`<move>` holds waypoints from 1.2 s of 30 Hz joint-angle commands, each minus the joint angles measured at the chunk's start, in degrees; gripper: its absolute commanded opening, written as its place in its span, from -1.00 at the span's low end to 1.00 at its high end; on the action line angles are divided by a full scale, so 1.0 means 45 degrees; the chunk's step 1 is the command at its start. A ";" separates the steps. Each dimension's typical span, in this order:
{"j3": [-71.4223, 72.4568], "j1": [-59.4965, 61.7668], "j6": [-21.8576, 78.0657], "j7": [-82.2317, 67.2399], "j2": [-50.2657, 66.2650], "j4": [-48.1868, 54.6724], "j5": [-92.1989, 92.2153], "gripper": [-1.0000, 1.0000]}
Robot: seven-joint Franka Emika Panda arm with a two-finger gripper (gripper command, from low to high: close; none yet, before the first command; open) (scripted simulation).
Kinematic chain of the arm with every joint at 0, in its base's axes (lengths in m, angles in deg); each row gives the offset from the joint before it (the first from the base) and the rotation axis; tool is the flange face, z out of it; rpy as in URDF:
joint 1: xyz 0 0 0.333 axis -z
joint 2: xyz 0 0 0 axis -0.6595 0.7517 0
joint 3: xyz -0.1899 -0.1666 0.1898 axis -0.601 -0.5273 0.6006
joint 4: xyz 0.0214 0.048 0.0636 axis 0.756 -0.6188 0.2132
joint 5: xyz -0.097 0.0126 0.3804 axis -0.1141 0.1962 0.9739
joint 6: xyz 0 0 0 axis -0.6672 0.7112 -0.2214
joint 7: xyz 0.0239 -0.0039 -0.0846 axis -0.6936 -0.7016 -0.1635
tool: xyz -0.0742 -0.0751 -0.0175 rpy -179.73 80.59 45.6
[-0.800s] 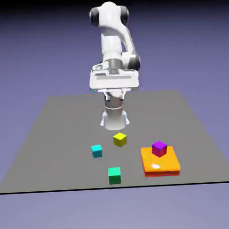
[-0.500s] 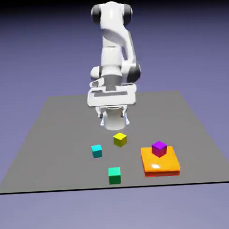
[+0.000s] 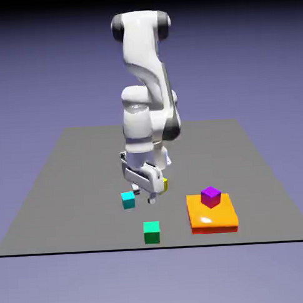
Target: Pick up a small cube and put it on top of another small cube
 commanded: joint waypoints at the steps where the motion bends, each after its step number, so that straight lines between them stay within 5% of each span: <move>1: 0.0207 0.0254 0.0156 0.0554 0.0367 0.0179 0.0019 0.00; 9: 0.1488 0.1823 0.1124 0.3994 0.2645 0.1286 0.0139 0.00; 14: 0.0155 0.0468 -0.0777 0.4618 0.4931 0.1691 -0.0875 0.00; 15: 0.0155 0.0468 -0.0777 0.4618 0.4932 0.1691 -0.0875 -1.00; 21: 0.1498 0.1811 0.1139 0.3972 0.2627 0.1282 0.0150 -1.00; 32: 0.4212 -0.1716 0.5347 -0.2119 -0.2340 0.0167 0.2981 -1.00; 36: 0.4118 -0.2235 0.4525 -0.1991 -0.1684 -0.0149 0.2495 -1.00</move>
